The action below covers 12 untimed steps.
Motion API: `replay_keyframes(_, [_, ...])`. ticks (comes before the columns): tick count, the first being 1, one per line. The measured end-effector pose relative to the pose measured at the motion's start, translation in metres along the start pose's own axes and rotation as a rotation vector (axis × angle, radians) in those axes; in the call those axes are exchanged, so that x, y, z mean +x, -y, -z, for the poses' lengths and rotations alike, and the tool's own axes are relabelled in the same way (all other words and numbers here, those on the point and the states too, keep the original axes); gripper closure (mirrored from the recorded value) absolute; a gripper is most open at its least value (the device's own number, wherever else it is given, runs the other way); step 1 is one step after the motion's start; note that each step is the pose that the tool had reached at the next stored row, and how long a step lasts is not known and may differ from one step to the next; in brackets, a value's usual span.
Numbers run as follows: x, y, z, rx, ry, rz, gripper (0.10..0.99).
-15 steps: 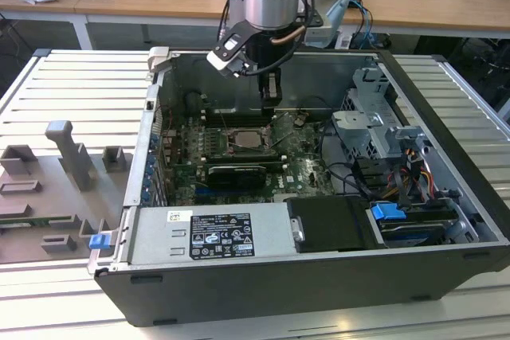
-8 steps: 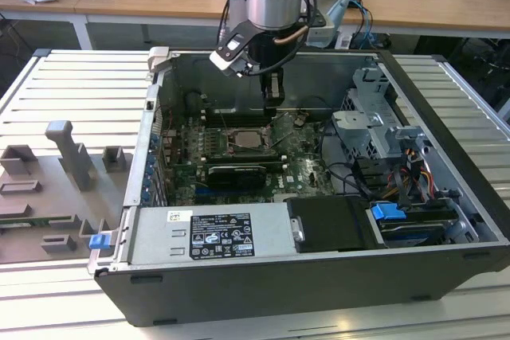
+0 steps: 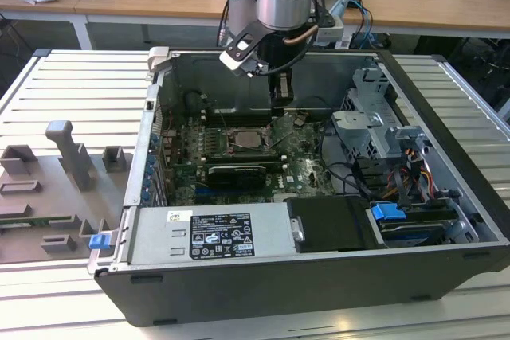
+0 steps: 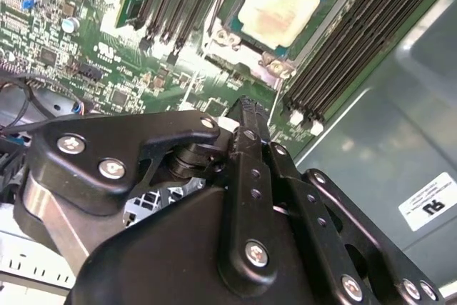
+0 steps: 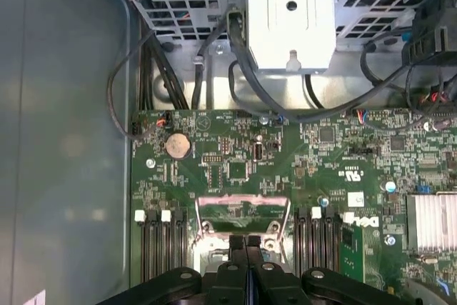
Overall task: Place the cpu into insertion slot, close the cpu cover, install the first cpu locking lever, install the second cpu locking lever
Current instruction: 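Close the cpu cover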
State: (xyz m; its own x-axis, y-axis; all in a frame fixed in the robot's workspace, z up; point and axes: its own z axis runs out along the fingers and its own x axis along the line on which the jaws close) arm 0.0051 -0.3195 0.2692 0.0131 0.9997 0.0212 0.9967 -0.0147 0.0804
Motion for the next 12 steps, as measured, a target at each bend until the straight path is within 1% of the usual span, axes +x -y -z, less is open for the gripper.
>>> replay_keyframes(3, [0.0001, -0.0073, -0.0006, 0.0, 0.0001, 0.0, 0.98])
replay_keyframes(4, [0.0002, -0.0128, -0.001, 0.001, 0.0, 0.0, 0.98])
replay_keyframes(5, [0.0002, -0.0156, -0.0013, 0.001, -0.0001, 0.0, 0.98])
replay_keyframes(9, [0.0003, -0.0224, -0.0024, 0.002, 0.0002, 0.0, 0.98])
replay_keyframes(10, [0.0004, -0.0259, -0.0033, 0.003, 0.0002, 0.0, 0.98])
replay_keyframes(12, [0.0003, -0.0296, -0.0052, 0.004, 0.0, 0.0, 0.98])
